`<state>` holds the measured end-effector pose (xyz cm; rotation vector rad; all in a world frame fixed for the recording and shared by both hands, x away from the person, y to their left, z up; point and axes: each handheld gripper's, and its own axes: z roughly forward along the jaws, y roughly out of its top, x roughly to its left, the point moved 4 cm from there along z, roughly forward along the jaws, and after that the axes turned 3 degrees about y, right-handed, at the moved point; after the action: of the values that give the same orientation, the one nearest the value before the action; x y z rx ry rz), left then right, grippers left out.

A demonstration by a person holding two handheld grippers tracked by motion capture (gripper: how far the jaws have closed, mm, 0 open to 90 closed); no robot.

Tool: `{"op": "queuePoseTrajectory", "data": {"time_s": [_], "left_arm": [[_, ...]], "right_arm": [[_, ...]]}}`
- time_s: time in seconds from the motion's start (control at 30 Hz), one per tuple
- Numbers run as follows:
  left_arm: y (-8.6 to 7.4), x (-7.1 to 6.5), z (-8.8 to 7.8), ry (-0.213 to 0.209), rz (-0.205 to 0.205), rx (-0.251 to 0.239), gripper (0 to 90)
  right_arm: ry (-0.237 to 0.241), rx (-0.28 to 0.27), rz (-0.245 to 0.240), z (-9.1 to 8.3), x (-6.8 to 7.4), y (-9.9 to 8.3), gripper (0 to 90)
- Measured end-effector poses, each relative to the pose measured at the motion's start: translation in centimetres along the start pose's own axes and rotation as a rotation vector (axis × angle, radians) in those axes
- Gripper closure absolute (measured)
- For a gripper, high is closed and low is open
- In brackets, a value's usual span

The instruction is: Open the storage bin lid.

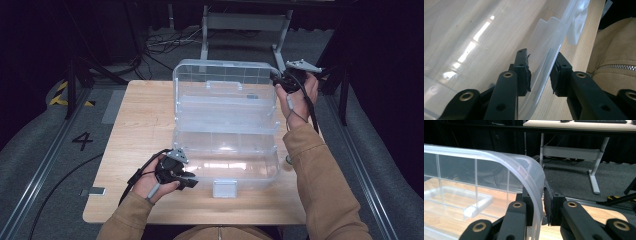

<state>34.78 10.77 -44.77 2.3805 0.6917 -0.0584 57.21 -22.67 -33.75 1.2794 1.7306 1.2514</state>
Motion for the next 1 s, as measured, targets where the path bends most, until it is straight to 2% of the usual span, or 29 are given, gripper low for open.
{"op": "queuePoseTrajectory", "data": {"time_s": [0.53,0.8,0.93,1.0], "left_arm": [[0.0,0.0,0.0,-0.001,-0.005,-0.001,70.4],[0.0,0.0,0.0,-0.001,-0.006,-0.002,70.3],[0.0,0.0,0.0,-0.001,-0.006,-0.002,70.3],[0.0,0.0,0.0,-0.001,-0.006,-0.002,70.3]], "right_arm": [[0.054,-0.009,0.012,1.4,-0.9,-0.5,78.1],[0.066,-0.021,-0.034,2.1,-1.3,-1.1,78.7],[0.07,-0.021,-0.019,2.4,-1.6,-1.4,79.3],[0.062,-0.017,-0.036,2.6,-1.5,-1.5,79.6]]}}
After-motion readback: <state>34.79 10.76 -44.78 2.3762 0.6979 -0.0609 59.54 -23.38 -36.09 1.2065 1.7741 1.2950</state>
